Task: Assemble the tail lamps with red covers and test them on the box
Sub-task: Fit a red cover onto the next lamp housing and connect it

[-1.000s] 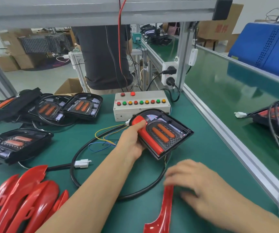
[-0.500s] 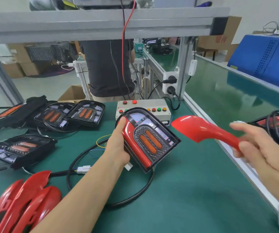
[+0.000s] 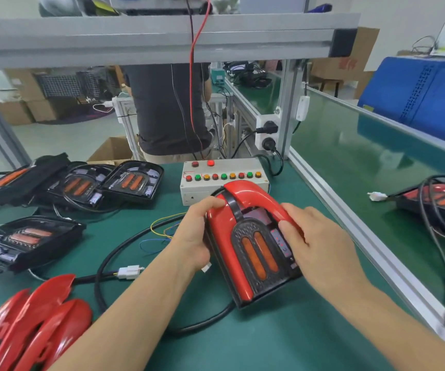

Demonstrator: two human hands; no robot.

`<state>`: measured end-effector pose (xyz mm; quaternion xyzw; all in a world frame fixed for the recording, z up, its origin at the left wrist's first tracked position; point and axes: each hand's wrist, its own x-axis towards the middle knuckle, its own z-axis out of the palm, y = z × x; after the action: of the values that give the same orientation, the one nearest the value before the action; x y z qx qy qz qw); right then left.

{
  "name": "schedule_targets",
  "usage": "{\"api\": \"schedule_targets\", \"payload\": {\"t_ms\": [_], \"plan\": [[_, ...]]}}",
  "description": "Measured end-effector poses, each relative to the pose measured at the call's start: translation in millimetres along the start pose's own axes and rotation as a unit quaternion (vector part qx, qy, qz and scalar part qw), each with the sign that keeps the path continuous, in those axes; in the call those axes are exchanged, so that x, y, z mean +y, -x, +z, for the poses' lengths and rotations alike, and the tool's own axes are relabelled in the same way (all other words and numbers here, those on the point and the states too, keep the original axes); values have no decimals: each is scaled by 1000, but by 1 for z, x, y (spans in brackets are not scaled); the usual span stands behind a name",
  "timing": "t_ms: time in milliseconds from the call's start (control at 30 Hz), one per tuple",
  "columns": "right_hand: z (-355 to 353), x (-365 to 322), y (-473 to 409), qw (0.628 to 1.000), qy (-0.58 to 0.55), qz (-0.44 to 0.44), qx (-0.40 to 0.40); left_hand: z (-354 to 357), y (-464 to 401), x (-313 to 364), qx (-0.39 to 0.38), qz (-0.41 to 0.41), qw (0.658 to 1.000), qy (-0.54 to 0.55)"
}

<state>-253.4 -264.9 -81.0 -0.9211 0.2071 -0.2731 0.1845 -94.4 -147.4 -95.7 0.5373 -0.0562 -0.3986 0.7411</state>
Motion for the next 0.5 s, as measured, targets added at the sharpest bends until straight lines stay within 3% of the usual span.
{"api": "schedule_targets", "payload": {"t_ms": [233,500], "plan": [[-3,-2,16,999,-20,2,-25,1,-3,0,36,-9,999,10],[-5,0,13,998,-9,-23,-51,1,-6,8,11,-9,998,-65]]}}
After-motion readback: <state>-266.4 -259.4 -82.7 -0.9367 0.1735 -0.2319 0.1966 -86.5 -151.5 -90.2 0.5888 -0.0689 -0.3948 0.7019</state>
